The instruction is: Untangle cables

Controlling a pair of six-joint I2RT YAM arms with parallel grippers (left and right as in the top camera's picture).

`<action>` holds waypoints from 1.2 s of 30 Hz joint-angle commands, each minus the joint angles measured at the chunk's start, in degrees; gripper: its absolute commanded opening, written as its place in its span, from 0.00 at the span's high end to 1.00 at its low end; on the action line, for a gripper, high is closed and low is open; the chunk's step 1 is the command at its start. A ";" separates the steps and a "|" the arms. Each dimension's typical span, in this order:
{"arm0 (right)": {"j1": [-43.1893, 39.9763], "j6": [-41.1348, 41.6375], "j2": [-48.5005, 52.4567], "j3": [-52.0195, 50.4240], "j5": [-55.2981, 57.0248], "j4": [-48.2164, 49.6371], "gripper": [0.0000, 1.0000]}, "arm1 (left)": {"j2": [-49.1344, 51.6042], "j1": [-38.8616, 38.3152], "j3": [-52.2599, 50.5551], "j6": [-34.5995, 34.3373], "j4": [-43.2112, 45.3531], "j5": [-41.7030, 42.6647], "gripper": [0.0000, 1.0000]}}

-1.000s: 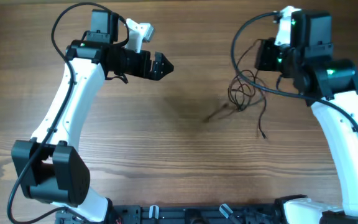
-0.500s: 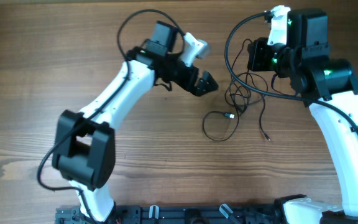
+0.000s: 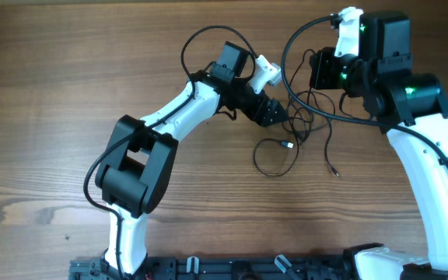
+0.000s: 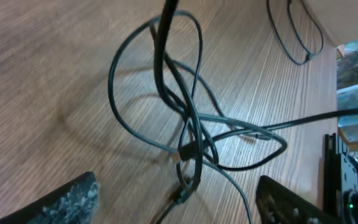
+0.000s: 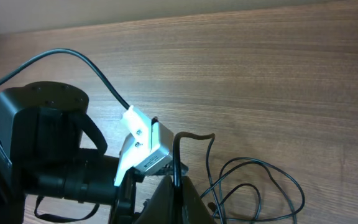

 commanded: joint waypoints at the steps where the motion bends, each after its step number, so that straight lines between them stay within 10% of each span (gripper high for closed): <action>1: 0.02 0.13 -0.63 0.37 -1.18 0.00 0.96 | 0.76 -0.31 -0.07 0.46 1.84 1.18 0.18; 12: 0.02 0.55 -0.63 0.37 -1.18 -0.35 0.96 | 4.15 -0.90 -0.07 -1.03 3.54 1.16 0.30; 15: 0.02 0.52 -0.63 0.37 -1.16 -0.44 0.96 | 4.22 -1.01 -0.07 -1.07 4.26 1.16 0.64; 16: 0.02 0.55 -0.63 0.37 -1.14 -0.81 0.96 | 4.22 -1.05 -0.07 -1.27 4.83 1.09 0.95; 22: 0.02 2.10 -0.63 0.37 4.13 -3.78 0.96 | 3.82 3.78 -0.04 -8.44 6.47 -3.80 0.96; 36: -15.67 10.95 -0.15 0.26 28.48 -9.86 0.96 | -24.61 44.30 -0.04 -1.88 -20.31 -10.51 0.96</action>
